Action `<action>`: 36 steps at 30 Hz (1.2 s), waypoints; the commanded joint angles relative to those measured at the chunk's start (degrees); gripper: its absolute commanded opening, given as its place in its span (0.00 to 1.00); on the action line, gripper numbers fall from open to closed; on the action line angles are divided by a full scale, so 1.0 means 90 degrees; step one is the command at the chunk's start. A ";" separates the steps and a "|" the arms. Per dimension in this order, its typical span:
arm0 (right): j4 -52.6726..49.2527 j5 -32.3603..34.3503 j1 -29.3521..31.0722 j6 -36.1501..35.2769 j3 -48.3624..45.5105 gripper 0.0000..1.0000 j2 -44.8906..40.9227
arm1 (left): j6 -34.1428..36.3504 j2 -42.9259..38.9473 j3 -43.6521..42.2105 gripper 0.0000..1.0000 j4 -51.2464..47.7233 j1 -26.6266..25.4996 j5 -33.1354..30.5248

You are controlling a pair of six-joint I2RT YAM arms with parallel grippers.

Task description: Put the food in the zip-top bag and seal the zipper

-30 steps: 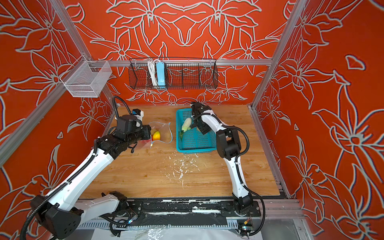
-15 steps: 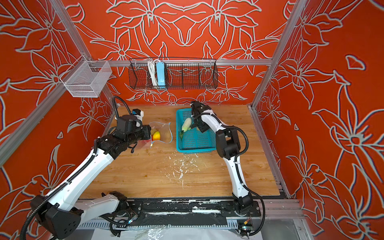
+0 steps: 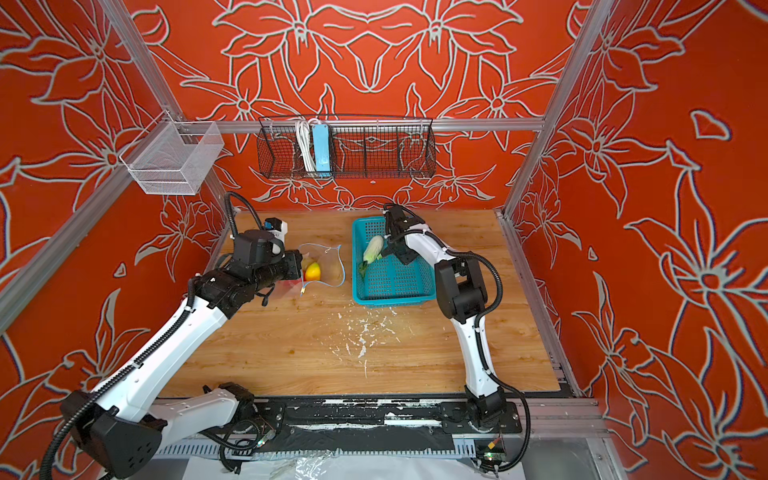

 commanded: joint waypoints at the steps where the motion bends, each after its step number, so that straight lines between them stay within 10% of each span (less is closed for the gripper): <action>1: -0.0029 -0.0262 0.0019 -0.0455 -0.0181 0.48 -0.0262 | -0.0014 -0.0108 -0.0028 0.00 0.0082 0.0011 0.0072; 10: -0.0715 0.0452 0.0070 -0.0961 -0.0180 0.74 -0.0752 | -0.0019 -0.0126 -0.0019 0.00 0.0086 0.0012 0.0072; 13: -0.0766 0.0538 0.0084 -0.0814 -0.0269 0.98 -0.0767 | -0.0021 -0.0138 -0.0019 0.00 0.0100 0.0012 0.0099; 36: -0.3066 0.0944 0.0080 0.0823 0.2235 0.95 0.1150 | -0.0009 -0.0244 -0.0029 0.00 0.0101 0.0011 0.0082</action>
